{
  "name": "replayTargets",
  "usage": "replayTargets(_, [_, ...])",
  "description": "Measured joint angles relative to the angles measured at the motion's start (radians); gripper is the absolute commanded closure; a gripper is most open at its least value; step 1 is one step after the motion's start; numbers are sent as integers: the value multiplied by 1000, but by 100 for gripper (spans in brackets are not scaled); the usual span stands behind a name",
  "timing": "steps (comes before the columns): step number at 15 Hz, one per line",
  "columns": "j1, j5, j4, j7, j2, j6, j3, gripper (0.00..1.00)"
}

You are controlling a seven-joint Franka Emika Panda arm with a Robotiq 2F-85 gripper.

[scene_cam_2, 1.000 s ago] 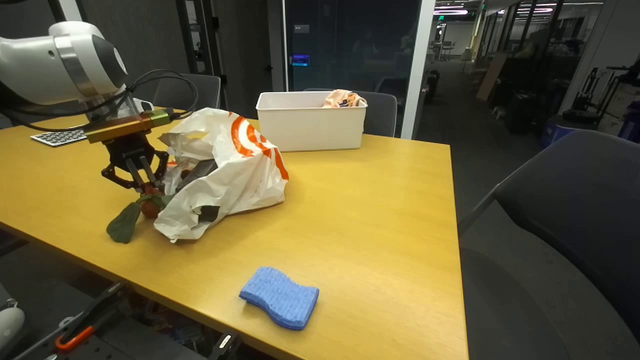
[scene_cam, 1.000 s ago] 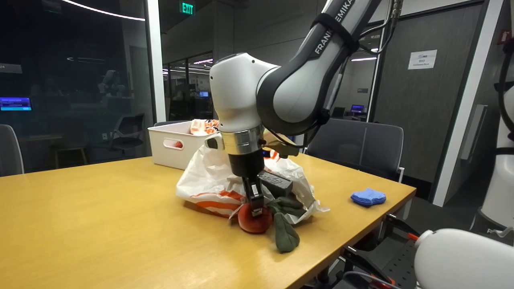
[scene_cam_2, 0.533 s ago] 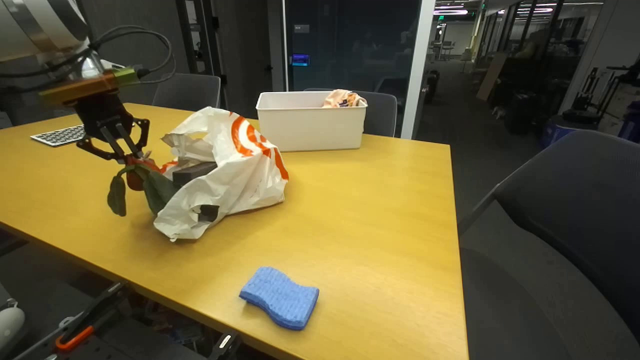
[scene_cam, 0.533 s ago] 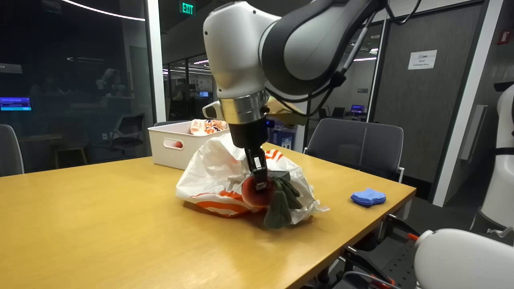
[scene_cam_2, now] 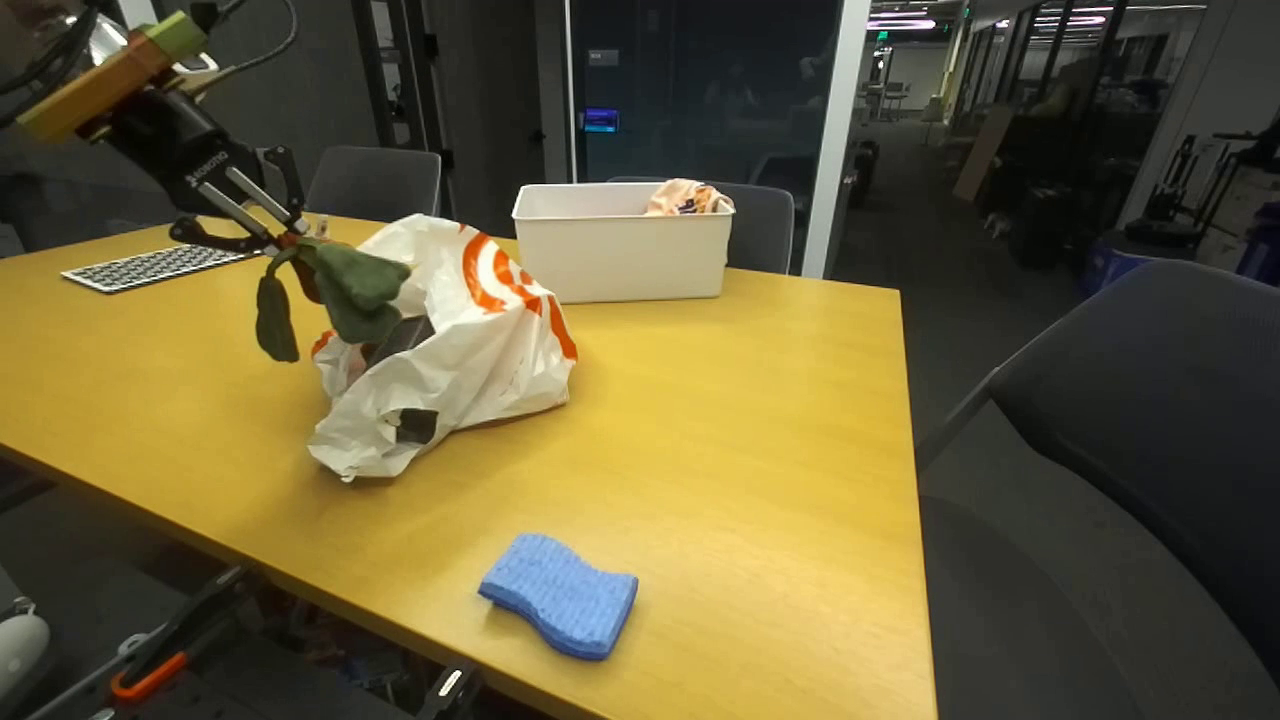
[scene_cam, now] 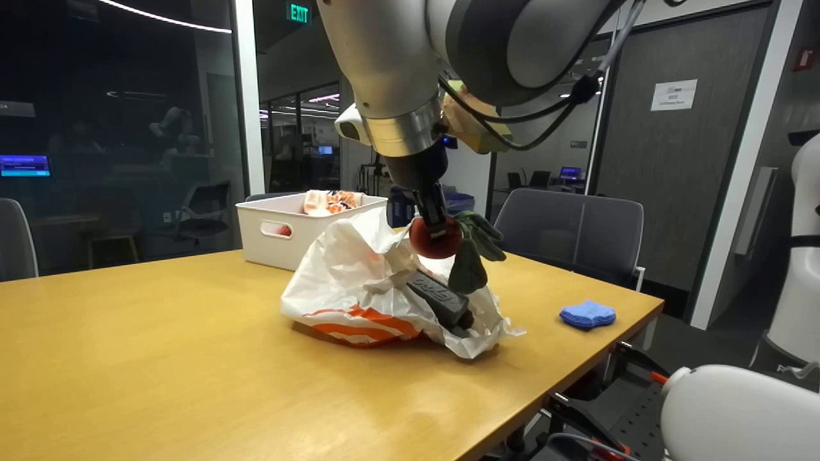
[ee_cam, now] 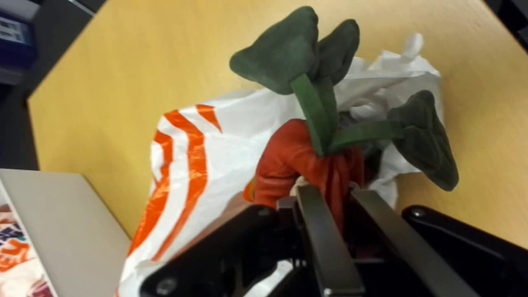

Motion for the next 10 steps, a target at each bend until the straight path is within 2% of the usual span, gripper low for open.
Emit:
replayTargets(7, [-9, -453, 26, 234, 133, -132, -11, 93])
replayTargets(10, [-11, -523, 61, 305, 199, -124, -26, 93])
